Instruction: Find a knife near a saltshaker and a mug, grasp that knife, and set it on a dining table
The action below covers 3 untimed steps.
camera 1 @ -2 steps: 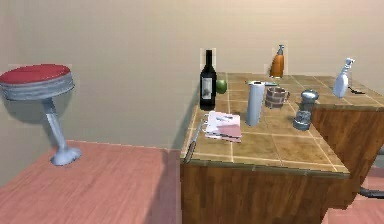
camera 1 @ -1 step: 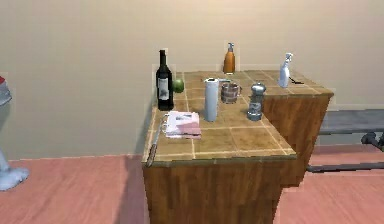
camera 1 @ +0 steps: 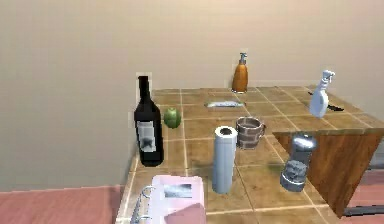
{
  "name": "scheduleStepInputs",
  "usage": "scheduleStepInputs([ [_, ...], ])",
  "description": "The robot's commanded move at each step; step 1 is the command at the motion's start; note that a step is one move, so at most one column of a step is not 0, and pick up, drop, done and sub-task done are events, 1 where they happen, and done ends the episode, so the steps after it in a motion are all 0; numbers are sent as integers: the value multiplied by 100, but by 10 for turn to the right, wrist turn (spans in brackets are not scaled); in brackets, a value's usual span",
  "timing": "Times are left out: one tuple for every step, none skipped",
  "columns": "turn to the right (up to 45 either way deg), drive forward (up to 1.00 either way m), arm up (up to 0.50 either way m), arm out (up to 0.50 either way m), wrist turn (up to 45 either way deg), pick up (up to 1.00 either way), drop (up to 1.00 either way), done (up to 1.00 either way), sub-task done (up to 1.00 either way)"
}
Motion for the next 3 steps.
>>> scheduleStepInputs([
  [-450,0,0,0,0,0,0,0,0],
  [-450,0,0,0,0,0,0,0,0],
  [-240,0,0,0,0,0,0,0,0],
])
